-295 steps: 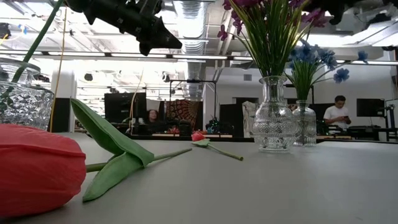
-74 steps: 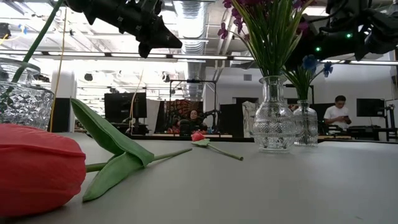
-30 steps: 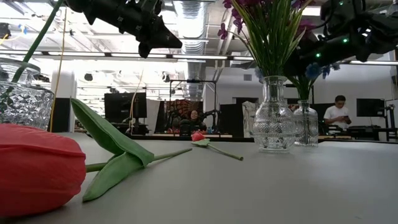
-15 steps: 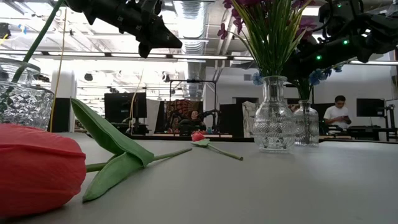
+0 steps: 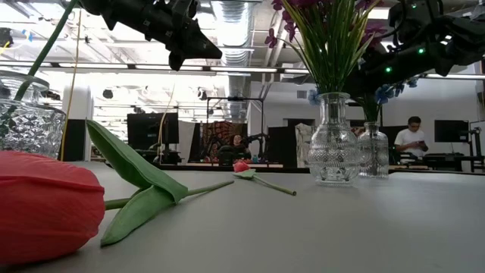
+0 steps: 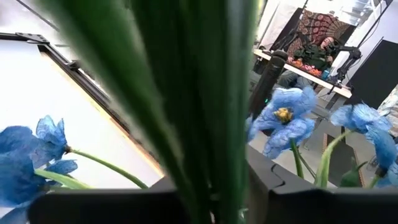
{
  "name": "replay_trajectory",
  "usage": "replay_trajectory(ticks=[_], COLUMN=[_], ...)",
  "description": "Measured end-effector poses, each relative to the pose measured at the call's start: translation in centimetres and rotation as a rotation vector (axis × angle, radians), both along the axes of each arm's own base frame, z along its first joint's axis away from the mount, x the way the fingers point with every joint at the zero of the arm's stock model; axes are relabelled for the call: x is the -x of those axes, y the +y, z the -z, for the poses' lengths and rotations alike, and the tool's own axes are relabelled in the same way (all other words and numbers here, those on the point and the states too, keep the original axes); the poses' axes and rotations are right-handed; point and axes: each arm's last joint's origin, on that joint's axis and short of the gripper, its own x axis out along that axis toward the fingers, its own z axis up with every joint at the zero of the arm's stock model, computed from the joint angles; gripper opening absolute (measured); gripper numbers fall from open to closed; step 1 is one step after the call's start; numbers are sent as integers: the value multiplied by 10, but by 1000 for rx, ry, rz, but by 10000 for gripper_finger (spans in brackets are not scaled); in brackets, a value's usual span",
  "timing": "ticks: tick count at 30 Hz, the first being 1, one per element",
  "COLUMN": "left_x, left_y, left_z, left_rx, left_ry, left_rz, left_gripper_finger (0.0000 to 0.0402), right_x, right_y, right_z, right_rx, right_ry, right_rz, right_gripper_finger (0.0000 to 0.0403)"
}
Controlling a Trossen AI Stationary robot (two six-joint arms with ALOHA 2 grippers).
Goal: Sort flowers into vase by color
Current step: Put the blue flowers into the top transparent vase
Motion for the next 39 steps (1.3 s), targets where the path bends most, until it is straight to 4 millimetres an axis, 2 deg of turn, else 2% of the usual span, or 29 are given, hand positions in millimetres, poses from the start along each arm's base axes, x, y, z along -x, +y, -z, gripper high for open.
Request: replay_trajectory(ticks=[7,12,29,39], left_x=[0,0,0,0], left_y=[0,0,0,0], left_z=[0,0,0,0], left_rx=[0,0,0,-1], left_ry=[0,0,0,1], left_rz=[0,0,0,1], left_gripper_finger=[0,0,0,0], right_x=[0,0,-1,-4], right_y=[0,0,0,7], right_z=[-4,-6,-13,-18], right_rx=[17,26,59,82], right_ry=[-41,-61,-127,-168], right_rz=[0,-1,-9,-50], right_gripper_finger=[138,154,151,148])
